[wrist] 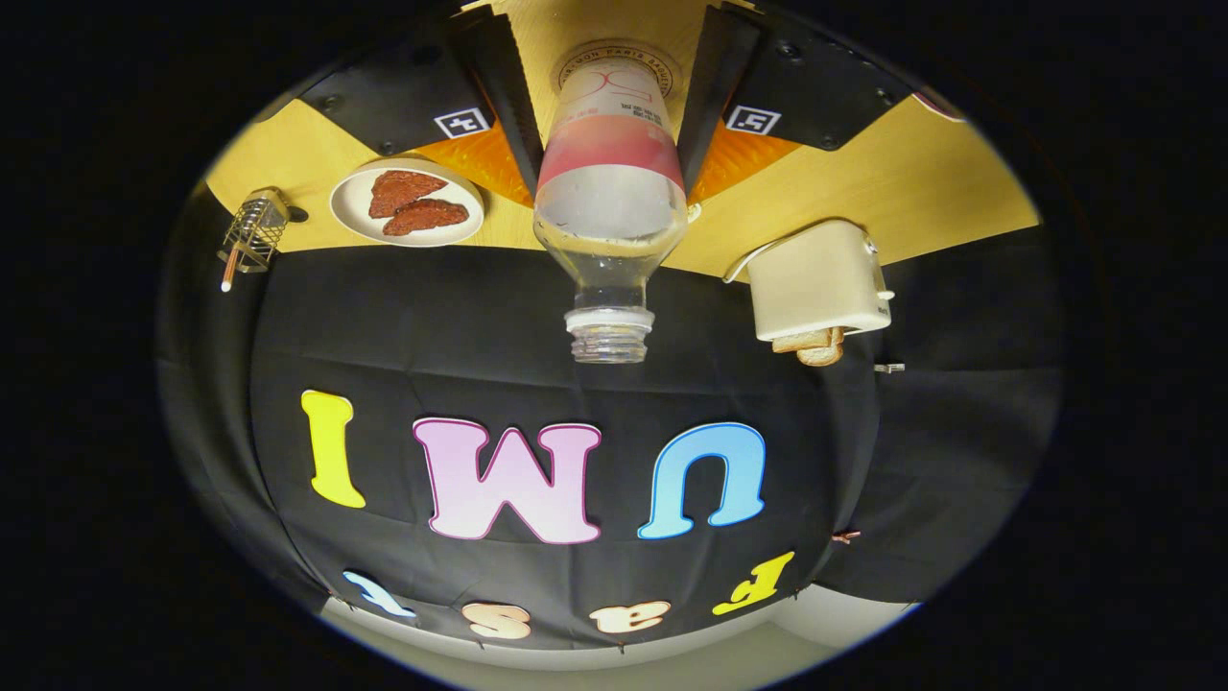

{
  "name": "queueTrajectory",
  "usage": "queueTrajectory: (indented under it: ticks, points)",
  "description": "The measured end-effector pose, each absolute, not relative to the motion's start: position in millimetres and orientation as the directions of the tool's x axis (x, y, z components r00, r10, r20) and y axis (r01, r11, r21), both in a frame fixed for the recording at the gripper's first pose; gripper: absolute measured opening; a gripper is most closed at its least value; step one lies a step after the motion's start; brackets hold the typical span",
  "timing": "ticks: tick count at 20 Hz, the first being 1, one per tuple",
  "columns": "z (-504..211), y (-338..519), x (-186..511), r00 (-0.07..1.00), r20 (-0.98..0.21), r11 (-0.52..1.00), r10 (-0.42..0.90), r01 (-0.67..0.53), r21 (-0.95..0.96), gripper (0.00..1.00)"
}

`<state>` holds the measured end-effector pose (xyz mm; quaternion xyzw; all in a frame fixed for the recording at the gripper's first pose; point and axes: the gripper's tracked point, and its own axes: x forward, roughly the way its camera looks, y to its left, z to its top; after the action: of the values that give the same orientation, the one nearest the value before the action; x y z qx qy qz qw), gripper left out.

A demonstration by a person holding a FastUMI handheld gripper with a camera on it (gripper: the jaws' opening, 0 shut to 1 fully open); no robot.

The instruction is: Take the bottle from table, then pour the juice into the cup, finally place the bottle on the coaster

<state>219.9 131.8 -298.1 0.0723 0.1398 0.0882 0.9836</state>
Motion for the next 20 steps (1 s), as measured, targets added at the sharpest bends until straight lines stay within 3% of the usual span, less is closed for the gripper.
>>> queueTrajectory:
  ticks: [13, 18, 20]
  points:
    - [-322, 135, 217, 0.930, -0.313, 0.973, 0.192, -0.140, 0.182, 0.78]
    - [-318, 133, 209, 0.925, -0.327, 0.975, 0.192, -0.140, 0.175, 0.99]
    - [-309, 130, 203, 0.931, -0.312, 0.974, 0.190, -0.138, 0.180, 0.99]
